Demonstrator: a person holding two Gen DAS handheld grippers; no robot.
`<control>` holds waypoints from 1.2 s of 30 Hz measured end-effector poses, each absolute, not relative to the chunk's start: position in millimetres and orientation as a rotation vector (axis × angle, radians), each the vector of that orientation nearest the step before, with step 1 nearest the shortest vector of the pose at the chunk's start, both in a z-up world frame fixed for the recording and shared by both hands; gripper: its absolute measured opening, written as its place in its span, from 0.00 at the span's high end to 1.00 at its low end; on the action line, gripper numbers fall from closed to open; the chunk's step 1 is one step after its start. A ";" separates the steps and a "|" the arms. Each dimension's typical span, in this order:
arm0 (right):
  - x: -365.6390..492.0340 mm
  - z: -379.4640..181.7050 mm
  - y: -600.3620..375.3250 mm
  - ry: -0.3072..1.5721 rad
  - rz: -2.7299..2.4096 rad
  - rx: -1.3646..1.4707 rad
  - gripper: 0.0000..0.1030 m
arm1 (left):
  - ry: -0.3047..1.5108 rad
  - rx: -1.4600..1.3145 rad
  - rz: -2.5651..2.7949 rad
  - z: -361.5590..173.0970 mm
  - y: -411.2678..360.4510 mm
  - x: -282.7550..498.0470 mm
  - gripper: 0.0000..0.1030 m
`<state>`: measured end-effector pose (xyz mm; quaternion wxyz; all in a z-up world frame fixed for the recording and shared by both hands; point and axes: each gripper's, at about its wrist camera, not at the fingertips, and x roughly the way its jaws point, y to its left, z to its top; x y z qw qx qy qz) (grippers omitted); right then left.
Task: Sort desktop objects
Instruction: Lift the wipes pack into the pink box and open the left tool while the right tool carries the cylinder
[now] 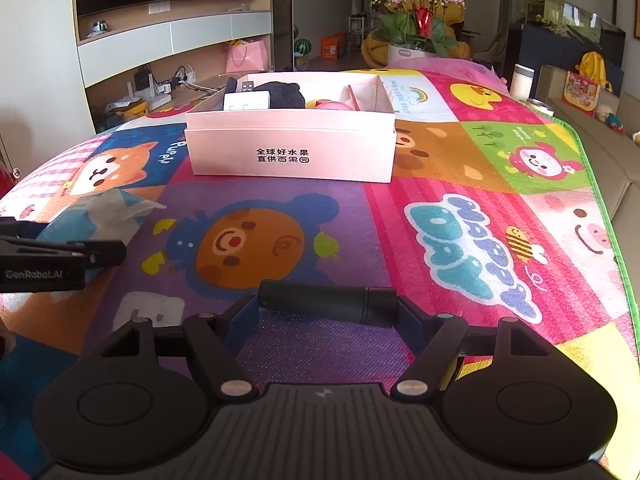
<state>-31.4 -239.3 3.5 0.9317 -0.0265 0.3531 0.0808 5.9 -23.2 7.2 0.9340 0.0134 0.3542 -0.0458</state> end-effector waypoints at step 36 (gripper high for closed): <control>-38.0 140.7 -314.2 0.279 0.147 0.029 0.28 | 0.353 0.084 -0.259 140.9 -125.5 111.1 0.35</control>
